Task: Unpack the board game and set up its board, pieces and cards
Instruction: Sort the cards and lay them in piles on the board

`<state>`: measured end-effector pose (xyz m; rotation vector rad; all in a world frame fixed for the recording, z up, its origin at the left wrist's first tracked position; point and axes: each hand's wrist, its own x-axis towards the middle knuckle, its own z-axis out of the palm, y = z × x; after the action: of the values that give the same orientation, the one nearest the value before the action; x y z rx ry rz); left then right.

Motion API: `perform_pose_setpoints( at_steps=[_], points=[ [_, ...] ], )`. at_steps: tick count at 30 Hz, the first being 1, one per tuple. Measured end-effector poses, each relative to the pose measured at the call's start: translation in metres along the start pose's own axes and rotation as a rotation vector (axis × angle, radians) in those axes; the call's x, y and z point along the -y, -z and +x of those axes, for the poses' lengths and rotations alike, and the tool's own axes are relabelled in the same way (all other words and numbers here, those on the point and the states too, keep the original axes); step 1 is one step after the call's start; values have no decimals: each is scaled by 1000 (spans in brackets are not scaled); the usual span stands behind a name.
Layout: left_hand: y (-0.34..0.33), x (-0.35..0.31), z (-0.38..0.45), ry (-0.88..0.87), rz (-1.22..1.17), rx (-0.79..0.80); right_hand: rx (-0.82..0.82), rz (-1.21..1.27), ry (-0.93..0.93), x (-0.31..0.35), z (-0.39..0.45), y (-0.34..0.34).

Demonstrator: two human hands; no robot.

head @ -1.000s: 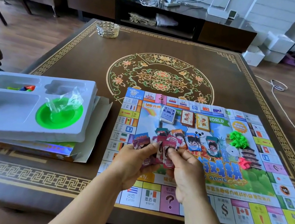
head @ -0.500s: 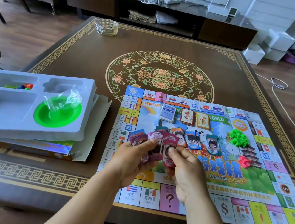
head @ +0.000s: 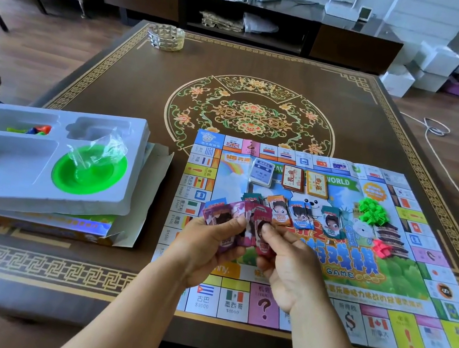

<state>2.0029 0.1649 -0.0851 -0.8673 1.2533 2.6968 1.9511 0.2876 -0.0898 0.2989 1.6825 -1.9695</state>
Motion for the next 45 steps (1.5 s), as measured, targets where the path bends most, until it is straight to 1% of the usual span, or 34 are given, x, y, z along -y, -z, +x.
perform_pose_setpoints(
  at_steps=[5, 14, 18, 21, 28, 30, 32, 37, 41, 45],
  points=[
    [1, 0, 1, 24, -29, 16, 34, 54, -68, 2, -1, 0],
    [2, 0, 3, 52, -56, 0, 66, 79, -102, 1, 2, -1],
    [2, 1, 4, 37, -35, -26, 56, 77, -105, 0, 1, -1],
    [3, 2, 6, 10, -11, -47, 14, 51, -68, 0, 2, -2],
    [4, 1, 6, -32, 33, -28, -124, -91, 120, -5, 5, -3],
    [5, 2, 6, -38, 46, -30, -137, -130, 154, -5, 3, -4],
    [5, 2, 6, -41, 67, -33, -118, -164, 170, -5, 0, -6],
    [4, 2, 6, -56, 102, -63, -89, -204, 136, -6, -3, -7],
    [3, 3, 7, -84, 146, -95, -82, -154, 58, -6, 0, -6],
    [4, 4, 9, -85, 189, -126, -75, -142, 56, -4, 2, 0]
  ],
)
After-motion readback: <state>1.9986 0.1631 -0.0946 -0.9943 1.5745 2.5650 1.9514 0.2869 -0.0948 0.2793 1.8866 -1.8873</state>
